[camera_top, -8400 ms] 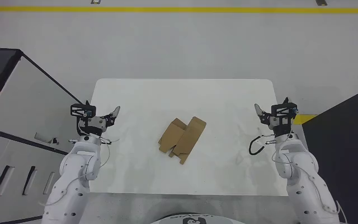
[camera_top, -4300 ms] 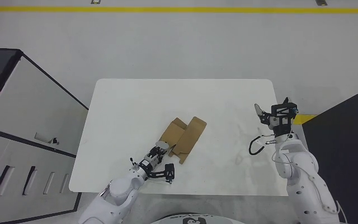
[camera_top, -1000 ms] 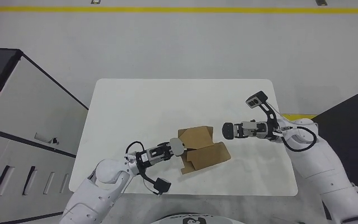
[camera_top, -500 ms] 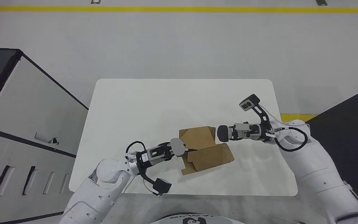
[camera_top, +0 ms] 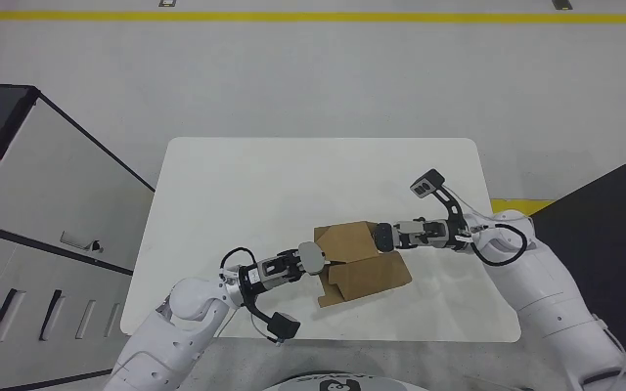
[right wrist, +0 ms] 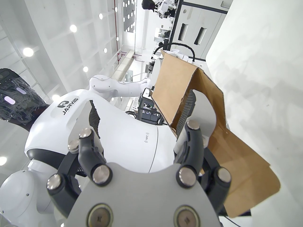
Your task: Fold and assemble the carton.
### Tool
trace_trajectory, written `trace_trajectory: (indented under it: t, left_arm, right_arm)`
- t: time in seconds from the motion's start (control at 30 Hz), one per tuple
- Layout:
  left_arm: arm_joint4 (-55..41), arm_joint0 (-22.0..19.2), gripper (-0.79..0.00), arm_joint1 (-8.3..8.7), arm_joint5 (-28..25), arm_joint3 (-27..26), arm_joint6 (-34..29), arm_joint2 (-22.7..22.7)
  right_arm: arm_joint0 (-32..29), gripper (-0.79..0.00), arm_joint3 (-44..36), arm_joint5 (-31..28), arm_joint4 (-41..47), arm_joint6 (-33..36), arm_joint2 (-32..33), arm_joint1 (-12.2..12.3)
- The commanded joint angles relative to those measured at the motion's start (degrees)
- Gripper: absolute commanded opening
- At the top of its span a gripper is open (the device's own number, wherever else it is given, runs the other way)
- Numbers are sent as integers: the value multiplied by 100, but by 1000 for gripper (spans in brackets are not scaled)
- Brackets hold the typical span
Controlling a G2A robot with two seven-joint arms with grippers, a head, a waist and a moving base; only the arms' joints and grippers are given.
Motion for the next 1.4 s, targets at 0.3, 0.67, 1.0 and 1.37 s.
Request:
trace_trajectory:
  t: [0.3,0.67,1.0,1.37]
  left_arm:
    - [-37,16,-785,19,63,-31,-43,1]
    - [21,13,-785,30,145,-29,-184,2]
    - [80,-36,-785,43,145,-31,-43,90]
    - [93,-13,-785,57,170,-39,-141,107]
  right_arm:
    - [38,-234,97,96,-63,64,-85,-67]
    - [54,-397,229,304,57,255,-163,-132]
    - [86,-409,312,432,-80,152,-204,-180]
    - [97,-428,277,456,-386,81,-285,-225]
